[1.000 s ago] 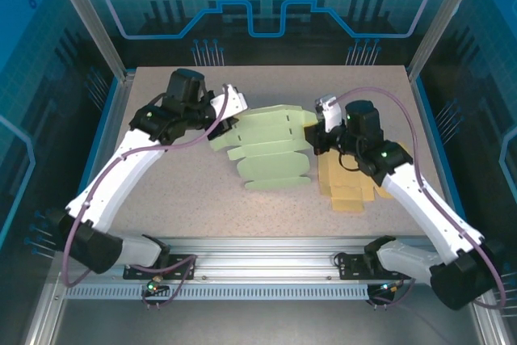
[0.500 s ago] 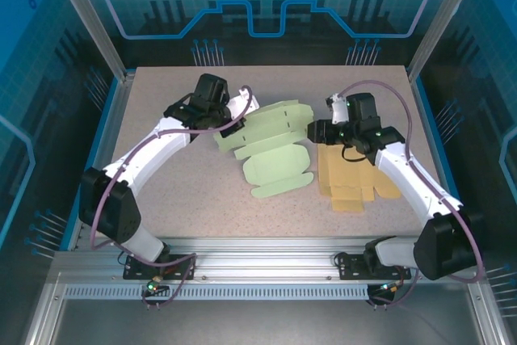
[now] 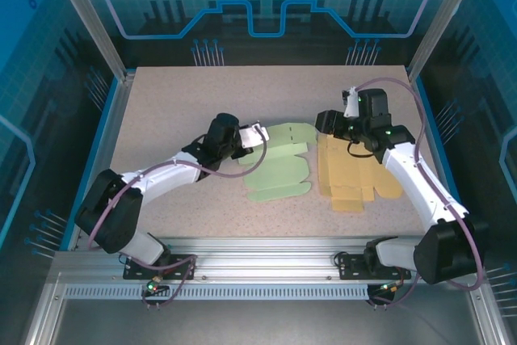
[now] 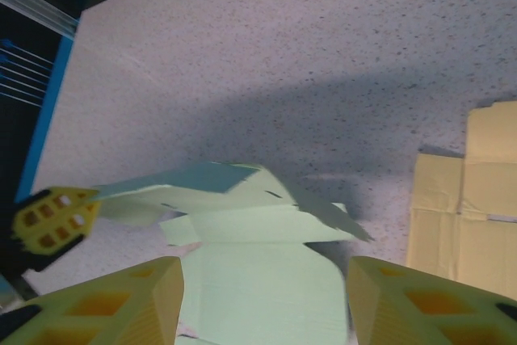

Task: Fold the paper box

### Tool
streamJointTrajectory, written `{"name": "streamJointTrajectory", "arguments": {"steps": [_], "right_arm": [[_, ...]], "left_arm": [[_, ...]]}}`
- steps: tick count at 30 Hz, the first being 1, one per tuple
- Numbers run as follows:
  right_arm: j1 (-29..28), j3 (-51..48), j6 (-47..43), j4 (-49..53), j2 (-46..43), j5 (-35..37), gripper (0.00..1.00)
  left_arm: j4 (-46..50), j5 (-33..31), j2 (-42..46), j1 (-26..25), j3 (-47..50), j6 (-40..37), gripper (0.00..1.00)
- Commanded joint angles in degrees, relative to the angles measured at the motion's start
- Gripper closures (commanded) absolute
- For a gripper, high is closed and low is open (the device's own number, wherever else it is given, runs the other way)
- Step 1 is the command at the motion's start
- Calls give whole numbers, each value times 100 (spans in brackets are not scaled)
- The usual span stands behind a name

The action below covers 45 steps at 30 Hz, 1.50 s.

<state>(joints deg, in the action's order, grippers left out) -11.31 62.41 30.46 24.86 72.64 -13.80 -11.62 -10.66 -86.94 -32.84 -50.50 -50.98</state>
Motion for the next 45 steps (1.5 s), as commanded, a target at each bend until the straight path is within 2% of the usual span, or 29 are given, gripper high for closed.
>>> {"name": "streamJointTrajectory", "arguments": {"steps": [1,7,17,21,28,34,40,45], "right_arm": [[-185,325,312,0,134,-278,43],[-519,585,389,15,522,-253,42],[-408,-88,1020,-1256,880,-937,11],[-208,-137,1285,-1838,1186,-1372,2],[22,326,1461,-2274,1959,-1912,2],[138,719,1386,-2285,2474,-2064,6],[90,1074,1028,-1539,2655,-1966,20],[-45,1010,752,-1129,2576,-1675,22]], "left_arm": [[-1208,-585,54,-190,237,-332,100],[-1417,-797,-137,-291,314,-385,100],[-1456,-808,-210,-302,349,-474,100],[-1431,-789,-288,-304,354,-508,100],[-1481,-746,-434,-328,398,-611,100],[-1580,-680,-563,-335,447,-654,100],[-1752,-773,-773,-337,431,-696,100],[-1765,-953,-1019,-344,291,-788,100]]}}
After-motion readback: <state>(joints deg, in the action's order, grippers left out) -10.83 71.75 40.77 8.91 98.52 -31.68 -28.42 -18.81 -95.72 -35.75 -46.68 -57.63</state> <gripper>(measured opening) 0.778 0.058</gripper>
